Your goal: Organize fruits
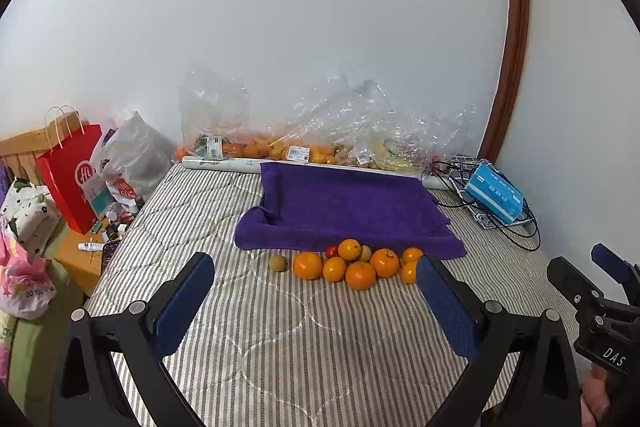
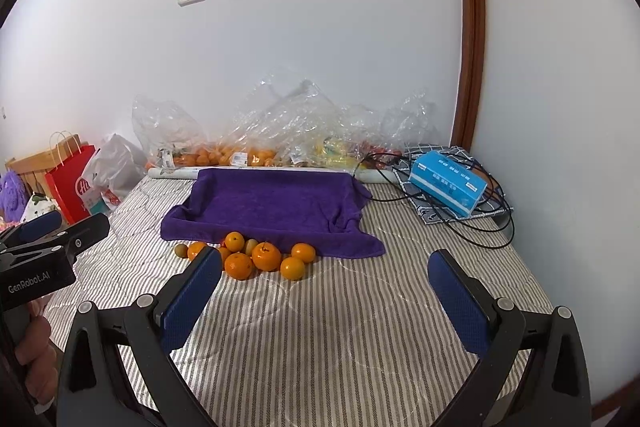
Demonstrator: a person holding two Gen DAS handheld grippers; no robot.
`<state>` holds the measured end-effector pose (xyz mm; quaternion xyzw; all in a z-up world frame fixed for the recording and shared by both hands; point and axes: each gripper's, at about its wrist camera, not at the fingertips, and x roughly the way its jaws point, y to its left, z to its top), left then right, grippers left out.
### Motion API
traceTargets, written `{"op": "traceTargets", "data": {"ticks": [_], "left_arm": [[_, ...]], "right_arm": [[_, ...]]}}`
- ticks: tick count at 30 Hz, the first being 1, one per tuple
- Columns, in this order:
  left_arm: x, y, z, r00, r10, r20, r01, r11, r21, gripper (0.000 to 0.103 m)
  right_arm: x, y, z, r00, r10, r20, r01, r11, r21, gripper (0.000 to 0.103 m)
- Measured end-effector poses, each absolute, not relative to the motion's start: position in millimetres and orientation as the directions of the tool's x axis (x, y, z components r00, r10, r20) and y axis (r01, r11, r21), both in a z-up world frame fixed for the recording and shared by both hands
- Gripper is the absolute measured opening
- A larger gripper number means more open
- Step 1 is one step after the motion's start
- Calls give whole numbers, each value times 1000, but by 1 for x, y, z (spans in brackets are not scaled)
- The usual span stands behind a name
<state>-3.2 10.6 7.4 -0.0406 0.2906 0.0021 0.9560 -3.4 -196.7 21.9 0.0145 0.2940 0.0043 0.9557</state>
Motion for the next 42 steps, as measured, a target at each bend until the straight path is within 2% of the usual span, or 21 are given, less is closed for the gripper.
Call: {"op": "traceTargets", "data": {"ticks": [42], "left_arm": [[-5,9,7,834,-19,-551,-27,997,-76,102]], "right_arm": [[-8,-195,23,832,19,-555,-5,1000,27,102]]}}
